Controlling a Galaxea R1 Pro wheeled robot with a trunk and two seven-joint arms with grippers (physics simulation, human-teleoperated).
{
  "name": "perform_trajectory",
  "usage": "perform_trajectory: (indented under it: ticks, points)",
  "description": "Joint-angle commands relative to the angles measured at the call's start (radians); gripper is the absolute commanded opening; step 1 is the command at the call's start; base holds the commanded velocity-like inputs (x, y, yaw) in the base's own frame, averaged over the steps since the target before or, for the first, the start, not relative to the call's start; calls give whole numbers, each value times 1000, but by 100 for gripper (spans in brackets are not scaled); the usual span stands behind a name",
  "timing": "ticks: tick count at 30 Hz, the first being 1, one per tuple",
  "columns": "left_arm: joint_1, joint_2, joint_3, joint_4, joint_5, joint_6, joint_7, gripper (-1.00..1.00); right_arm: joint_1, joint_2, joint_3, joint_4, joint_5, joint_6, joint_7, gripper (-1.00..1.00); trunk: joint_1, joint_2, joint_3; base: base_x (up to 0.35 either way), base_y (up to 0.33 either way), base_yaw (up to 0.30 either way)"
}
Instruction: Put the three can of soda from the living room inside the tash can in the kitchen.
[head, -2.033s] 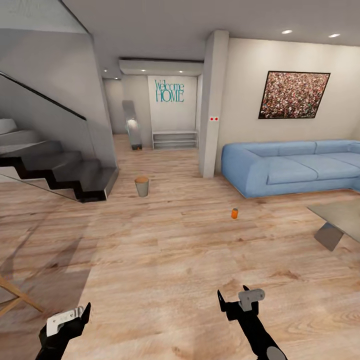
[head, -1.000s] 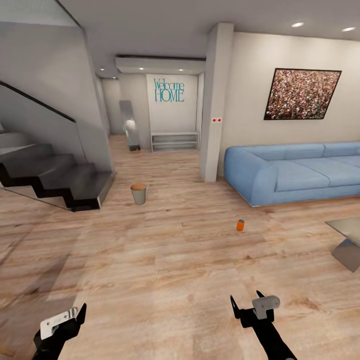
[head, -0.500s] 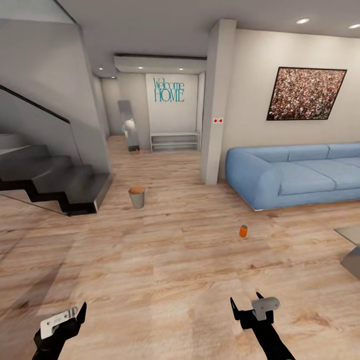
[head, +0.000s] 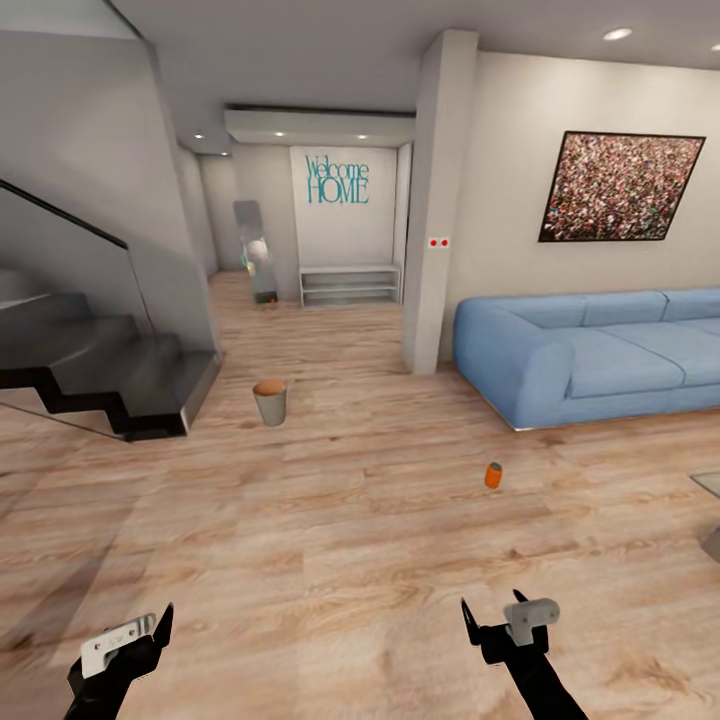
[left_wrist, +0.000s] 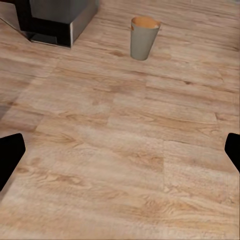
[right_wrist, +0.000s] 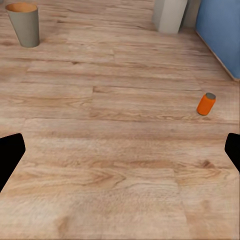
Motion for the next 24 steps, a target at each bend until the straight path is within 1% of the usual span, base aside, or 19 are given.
perform_trajectory:
  ticks: [1,24]
  points:
    - [0,0,0,0,0,0,0,100,0,0,0,0,0,0,0,100,0,0,0,277,0,0]
    - [0,-1,0,0,0,0,0,100,0,3,2,19,0,0,-4,100,0,0,0,283,0,0]
